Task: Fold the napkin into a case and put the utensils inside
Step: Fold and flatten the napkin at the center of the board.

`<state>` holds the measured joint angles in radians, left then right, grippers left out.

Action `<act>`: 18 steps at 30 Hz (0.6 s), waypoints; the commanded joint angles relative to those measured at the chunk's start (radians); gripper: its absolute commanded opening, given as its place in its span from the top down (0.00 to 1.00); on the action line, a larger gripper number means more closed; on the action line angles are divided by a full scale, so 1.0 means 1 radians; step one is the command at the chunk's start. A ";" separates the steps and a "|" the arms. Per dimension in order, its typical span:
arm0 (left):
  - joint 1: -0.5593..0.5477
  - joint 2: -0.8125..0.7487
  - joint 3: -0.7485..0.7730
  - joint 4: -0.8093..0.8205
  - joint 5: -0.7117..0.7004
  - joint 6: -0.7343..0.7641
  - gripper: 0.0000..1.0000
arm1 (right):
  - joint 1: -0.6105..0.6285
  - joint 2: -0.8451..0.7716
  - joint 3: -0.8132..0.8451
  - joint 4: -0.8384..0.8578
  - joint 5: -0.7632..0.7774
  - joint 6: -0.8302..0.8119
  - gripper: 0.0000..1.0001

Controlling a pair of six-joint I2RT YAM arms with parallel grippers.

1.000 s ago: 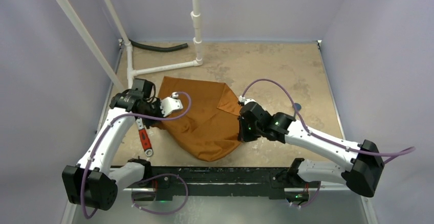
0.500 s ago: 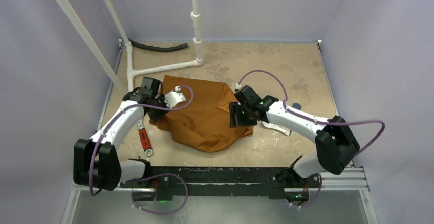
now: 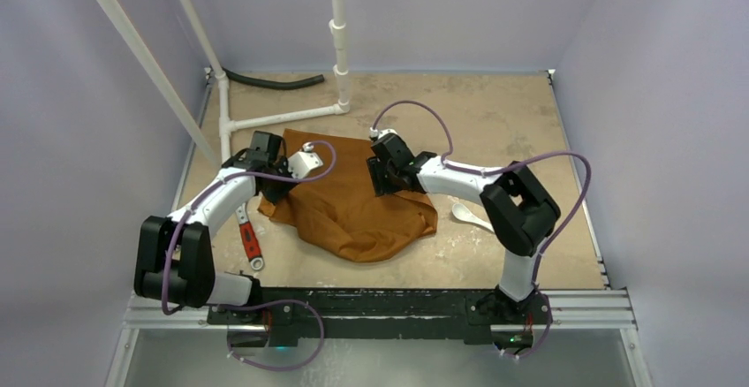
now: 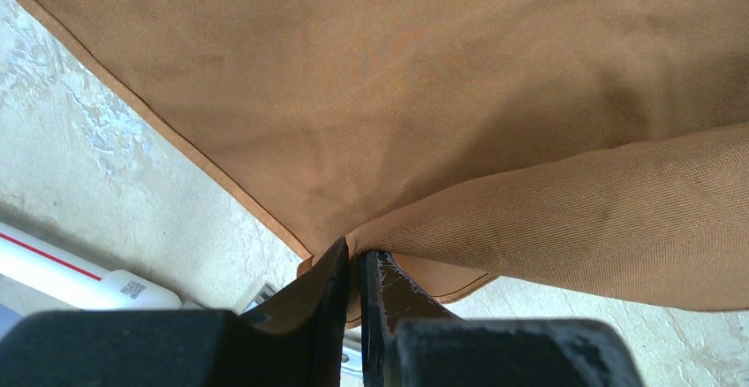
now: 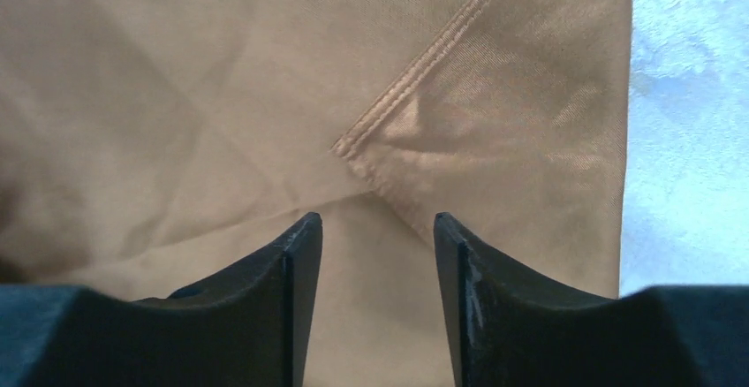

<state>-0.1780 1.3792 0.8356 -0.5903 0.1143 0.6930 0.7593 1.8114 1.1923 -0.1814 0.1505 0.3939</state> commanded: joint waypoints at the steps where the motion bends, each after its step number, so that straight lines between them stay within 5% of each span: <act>1: -0.006 0.018 -0.001 0.055 -0.019 -0.035 0.90 | 0.003 0.020 0.004 0.107 0.059 -0.066 0.49; 11: -0.008 0.058 -0.016 0.083 -0.039 -0.031 0.90 | 0.003 0.085 -0.013 0.172 0.050 -0.073 0.68; 18: -0.008 0.096 -0.015 0.113 -0.051 -0.040 0.90 | 0.004 0.115 -0.025 0.177 0.011 -0.086 0.52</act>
<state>-0.1799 1.4570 0.8223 -0.5255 0.0753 0.6724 0.7593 1.9079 1.1820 -0.0189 0.1829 0.3283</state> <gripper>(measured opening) 0.096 0.458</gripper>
